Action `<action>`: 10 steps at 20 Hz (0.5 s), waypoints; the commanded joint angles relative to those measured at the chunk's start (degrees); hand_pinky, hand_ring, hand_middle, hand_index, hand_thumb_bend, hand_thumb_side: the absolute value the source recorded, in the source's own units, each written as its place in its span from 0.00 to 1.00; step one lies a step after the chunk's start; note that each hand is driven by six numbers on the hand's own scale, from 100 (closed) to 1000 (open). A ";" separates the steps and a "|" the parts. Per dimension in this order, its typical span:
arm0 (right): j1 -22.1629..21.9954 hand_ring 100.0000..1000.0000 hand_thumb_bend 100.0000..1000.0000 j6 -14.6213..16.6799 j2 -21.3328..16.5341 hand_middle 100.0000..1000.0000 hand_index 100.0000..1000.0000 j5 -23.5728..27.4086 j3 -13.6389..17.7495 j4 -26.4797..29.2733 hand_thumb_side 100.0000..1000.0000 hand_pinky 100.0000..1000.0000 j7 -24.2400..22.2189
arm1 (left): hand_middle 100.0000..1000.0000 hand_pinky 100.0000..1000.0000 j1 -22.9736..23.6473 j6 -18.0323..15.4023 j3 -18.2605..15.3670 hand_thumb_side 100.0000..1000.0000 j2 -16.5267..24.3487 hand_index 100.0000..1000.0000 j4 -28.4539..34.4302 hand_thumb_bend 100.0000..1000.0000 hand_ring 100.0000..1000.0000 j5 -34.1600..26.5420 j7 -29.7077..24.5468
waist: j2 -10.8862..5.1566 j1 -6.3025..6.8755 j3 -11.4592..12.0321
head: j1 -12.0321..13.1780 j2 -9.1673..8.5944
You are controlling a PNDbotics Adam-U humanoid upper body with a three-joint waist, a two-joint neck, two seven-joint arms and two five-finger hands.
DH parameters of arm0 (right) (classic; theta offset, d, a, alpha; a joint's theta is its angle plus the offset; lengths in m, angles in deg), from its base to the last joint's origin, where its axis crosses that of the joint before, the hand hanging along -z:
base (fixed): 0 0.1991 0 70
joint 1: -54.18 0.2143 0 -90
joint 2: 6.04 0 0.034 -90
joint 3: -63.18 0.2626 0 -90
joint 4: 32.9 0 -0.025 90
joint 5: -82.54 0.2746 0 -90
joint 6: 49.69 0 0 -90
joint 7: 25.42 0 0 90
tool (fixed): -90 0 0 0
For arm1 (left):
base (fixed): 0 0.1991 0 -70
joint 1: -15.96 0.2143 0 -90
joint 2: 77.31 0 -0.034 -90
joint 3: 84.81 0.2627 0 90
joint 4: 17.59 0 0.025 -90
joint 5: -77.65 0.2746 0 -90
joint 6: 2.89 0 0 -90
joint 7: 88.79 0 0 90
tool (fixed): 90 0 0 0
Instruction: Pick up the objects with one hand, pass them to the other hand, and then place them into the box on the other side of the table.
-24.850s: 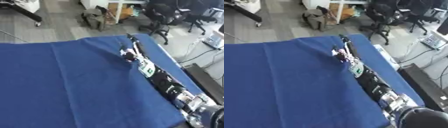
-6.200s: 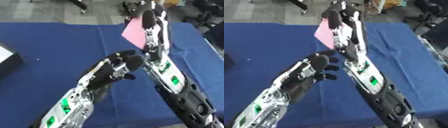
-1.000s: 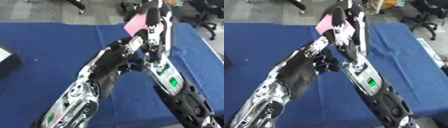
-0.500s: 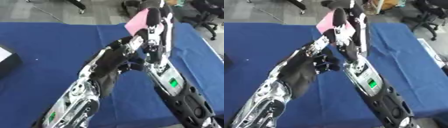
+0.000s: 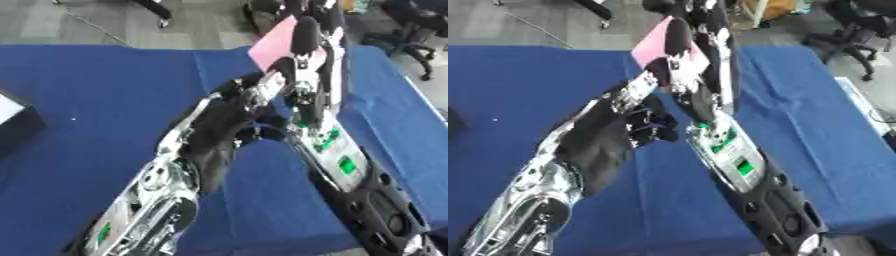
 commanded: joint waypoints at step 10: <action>0.23 0.81 0.00 -0.89 -0.14 0.85 0.88 -2.62 -0.25 0.73 0.41 0.74 -0.42 | 0.18 0.47 -0.89 -0.51 -0.05 0.21 -0.11 0.30 0.58 0.08 0.32 0.24 -0.02 | -0.75 0.22 0.04 | 0.05 -0.13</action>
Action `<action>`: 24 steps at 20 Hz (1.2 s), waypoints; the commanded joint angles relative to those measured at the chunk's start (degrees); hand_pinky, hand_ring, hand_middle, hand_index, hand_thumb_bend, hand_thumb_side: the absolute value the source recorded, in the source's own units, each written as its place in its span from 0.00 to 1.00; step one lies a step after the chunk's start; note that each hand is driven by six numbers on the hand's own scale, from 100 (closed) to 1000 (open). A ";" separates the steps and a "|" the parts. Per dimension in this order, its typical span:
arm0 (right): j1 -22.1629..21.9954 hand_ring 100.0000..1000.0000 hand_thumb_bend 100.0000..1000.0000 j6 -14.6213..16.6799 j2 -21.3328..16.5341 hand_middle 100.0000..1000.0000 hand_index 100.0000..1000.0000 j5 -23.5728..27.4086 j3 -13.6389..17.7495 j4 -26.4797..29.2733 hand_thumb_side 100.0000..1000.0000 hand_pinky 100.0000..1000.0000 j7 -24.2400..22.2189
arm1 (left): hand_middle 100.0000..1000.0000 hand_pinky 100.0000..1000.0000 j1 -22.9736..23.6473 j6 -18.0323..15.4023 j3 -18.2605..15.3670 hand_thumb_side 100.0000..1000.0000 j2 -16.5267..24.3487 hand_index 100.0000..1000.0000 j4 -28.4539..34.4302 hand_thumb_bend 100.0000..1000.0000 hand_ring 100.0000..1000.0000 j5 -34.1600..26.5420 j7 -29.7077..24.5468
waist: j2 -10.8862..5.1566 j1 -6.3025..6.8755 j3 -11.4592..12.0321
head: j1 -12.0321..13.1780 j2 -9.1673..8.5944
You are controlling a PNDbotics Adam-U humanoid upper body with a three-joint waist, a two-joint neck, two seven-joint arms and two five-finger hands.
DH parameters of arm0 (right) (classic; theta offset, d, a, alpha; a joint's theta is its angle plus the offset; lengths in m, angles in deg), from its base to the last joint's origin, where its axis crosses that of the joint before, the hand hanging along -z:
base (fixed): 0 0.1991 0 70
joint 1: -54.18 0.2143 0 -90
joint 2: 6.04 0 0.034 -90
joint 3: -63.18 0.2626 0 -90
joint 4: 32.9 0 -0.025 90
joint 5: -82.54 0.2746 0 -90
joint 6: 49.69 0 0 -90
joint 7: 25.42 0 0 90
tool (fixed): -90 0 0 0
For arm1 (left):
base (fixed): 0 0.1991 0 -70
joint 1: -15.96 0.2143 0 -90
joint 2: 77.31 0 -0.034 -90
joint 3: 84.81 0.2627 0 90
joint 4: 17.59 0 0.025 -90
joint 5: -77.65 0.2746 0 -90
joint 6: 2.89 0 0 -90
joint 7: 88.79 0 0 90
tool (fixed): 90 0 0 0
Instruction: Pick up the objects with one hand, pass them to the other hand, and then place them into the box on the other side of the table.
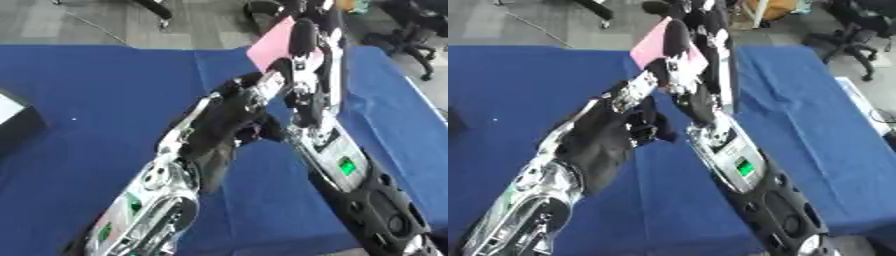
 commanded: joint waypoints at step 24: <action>0.43 0.82 0.00 -3.43 -0.20 0.87 0.92 -1.59 -0.17 0.90 0.47 0.76 2.97 | 0.18 0.47 0.04 -0.40 0.21 0.20 0.46 0.30 0.59 0.09 0.32 0.70 -0.70 | -0.71 0.17 0.17 | 0.11 -0.13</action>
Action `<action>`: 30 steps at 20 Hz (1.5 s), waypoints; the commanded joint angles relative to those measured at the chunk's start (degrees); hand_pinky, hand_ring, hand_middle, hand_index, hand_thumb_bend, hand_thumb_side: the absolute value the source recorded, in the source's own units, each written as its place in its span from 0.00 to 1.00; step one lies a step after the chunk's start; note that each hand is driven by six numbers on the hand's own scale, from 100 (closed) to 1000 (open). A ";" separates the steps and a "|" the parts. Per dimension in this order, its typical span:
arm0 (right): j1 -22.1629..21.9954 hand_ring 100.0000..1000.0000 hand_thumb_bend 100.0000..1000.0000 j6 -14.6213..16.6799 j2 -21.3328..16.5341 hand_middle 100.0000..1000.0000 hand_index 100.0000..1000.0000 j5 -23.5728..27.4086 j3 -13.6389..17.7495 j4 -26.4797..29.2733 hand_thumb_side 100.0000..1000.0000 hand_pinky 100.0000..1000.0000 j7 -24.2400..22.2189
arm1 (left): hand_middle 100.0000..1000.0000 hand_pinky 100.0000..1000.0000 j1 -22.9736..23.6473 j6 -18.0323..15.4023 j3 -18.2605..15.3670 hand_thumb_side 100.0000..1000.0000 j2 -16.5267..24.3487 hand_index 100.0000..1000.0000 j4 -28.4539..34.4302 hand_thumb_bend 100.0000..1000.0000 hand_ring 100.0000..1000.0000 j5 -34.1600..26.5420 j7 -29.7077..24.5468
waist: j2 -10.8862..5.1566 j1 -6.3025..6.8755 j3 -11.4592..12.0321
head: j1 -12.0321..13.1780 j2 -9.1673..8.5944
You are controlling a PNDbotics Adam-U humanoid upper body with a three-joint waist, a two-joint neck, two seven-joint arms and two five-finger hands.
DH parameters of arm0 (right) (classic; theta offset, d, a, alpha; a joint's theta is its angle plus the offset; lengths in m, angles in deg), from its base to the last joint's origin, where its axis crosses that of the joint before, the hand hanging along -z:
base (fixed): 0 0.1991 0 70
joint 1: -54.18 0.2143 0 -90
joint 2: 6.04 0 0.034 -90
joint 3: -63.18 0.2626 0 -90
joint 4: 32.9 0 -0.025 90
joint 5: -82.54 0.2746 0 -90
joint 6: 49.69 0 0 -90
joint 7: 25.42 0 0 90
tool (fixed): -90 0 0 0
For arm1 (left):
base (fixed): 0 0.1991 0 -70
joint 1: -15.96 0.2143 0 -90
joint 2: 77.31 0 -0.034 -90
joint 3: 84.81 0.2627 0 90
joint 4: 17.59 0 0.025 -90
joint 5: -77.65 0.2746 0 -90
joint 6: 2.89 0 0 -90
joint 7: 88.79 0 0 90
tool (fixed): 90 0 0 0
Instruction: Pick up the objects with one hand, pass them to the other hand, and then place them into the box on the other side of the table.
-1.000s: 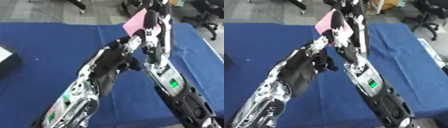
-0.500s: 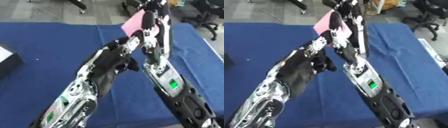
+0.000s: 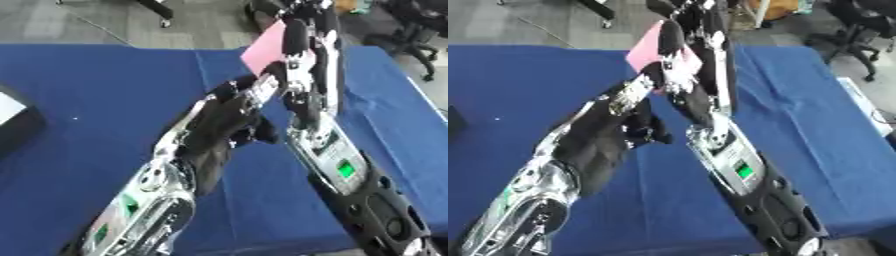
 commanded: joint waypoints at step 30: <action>0.43 0.81 0.00 -0.40 -0.19 0.85 0.91 -1.13 0.43 0.90 0.48 0.77 0.88 | 0.15 0.46 -0.30 -2.98 -1.20 0.16 -1.22 0.25 -1.83 0.06 0.31 2.04 0.40 | -0.76 0.11 -0.04 | 0.05 -0.13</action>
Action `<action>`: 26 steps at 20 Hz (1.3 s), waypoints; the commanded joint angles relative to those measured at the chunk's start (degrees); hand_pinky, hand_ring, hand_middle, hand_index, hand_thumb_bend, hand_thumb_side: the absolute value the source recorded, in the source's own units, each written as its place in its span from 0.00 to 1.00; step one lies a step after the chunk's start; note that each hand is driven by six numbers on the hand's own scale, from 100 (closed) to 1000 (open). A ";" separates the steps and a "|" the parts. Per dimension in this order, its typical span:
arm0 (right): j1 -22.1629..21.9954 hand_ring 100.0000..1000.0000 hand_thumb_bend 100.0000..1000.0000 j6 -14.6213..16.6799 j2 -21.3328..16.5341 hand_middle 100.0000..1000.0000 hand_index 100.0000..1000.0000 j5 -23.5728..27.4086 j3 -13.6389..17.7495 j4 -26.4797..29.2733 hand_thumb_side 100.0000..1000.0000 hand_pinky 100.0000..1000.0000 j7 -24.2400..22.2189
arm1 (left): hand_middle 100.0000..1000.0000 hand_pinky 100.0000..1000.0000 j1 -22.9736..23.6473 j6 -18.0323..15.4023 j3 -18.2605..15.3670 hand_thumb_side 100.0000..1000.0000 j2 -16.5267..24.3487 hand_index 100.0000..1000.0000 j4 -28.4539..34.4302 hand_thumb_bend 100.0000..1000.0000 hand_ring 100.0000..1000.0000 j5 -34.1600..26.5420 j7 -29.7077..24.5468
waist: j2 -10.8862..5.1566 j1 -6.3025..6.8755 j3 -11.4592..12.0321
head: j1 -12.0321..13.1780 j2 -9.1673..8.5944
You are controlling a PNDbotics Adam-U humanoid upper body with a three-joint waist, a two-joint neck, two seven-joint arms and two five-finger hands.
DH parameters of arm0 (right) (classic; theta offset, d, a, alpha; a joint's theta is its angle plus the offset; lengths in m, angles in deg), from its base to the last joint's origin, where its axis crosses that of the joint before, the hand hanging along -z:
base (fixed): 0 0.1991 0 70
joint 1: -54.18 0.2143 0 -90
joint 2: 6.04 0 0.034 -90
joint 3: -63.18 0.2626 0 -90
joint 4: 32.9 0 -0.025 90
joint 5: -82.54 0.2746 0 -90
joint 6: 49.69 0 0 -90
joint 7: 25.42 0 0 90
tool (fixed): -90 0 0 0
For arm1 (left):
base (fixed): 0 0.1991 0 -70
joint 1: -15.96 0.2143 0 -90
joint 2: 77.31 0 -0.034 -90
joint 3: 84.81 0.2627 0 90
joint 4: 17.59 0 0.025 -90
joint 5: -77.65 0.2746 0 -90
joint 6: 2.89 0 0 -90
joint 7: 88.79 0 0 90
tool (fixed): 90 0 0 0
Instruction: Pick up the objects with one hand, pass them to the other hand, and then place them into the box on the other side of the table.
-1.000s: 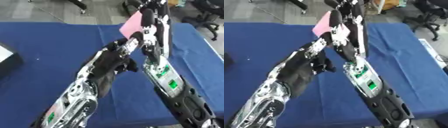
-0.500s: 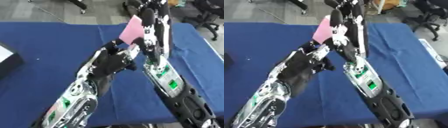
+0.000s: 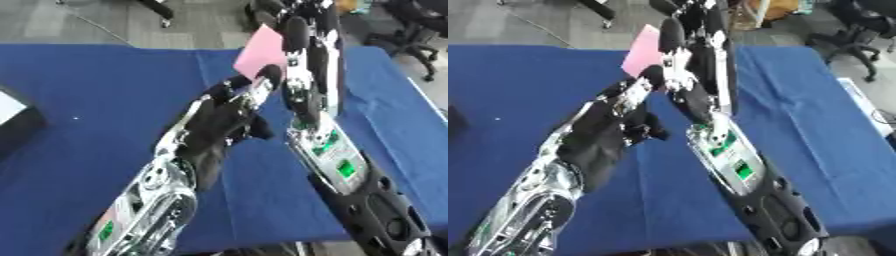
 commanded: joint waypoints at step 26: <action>-0.69 0.80 0.00 -0.46 1.09 0.84 0.91 -5.50 5.69 0.90 0.47 0.78 4.81 | 0.14 0.45 -0.72 -2.11 -2.54 0.15 2.15 0.24 0.51 0.07 0.28 1.39 0.84 | -0.71 0.72 -0.33 | 0.82 -0.13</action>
